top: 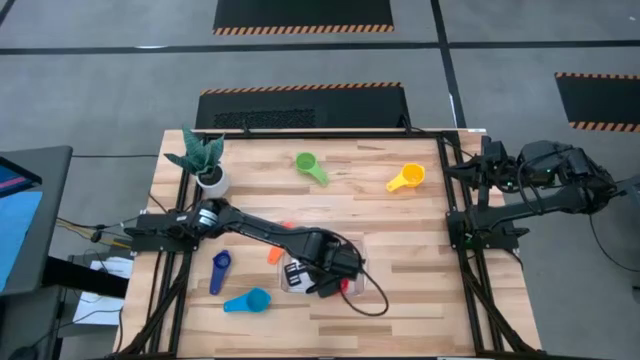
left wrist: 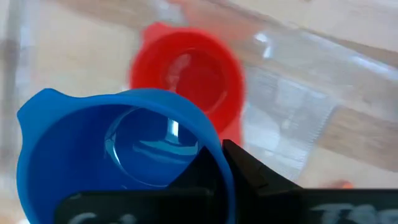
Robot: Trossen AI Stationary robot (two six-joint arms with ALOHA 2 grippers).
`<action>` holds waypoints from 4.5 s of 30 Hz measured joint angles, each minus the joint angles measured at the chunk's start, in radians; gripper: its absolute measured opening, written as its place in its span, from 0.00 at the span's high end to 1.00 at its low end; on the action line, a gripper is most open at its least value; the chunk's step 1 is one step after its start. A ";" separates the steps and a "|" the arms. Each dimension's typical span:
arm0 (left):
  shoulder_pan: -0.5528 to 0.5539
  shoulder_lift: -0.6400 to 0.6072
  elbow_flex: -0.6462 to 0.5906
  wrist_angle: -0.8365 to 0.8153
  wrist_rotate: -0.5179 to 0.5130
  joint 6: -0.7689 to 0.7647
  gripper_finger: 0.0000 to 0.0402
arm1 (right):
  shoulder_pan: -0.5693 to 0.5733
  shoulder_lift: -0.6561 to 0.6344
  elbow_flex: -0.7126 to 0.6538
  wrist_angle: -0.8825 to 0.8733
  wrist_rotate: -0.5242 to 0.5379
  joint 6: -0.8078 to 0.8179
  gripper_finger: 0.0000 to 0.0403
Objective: Nest measuring cups in basket
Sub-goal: Stack the blue measuring cup on top of the red measuring cup in the transparent bin
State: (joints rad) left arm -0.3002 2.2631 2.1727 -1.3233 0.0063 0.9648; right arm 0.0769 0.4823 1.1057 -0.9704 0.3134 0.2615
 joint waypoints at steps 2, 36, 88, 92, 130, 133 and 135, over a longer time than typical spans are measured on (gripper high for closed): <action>-0.008 -0.003 0.001 0.015 0.066 0.000 1.00 | 0.000 0.000 0.000 -0.003 0.000 0.000 0.94; 0.000 -0.003 -0.100 0.172 0.119 -0.035 0.95 | 0.000 0.000 0.000 -0.020 0.000 0.000 0.94; 0.035 -0.003 -0.099 0.124 0.084 -0.408 0.55 | 0.000 0.000 0.000 -0.047 -0.001 -0.008 0.94; 0.030 -0.004 -0.084 0.086 0.119 -0.562 0.58 | 0.000 0.000 0.000 -0.047 -0.001 -0.008 0.94; 0.029 -0.169 -0.340 0.088 0.161 -0.988 1.00 | 0.000 0.000 0.000 -0.073 0.000 0.002 0.94; 0.026 -0.213 -0.435 0.194 0.169 -1.002 1.00 | 0.000 0.000 0.000 -0.065 0.000 0.002 0.94; 0.024 -0.224 -0.472 0.259 0.170 -0.992 1.00 | 0.000 0.000 0.000 -0.063 0.000 0.002 0.94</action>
State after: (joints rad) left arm -0.2765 2.0395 1.7010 -1.0648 0.1759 -0.0271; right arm 0.0765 0.4824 1.1053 -1.0335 0.3138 0.2638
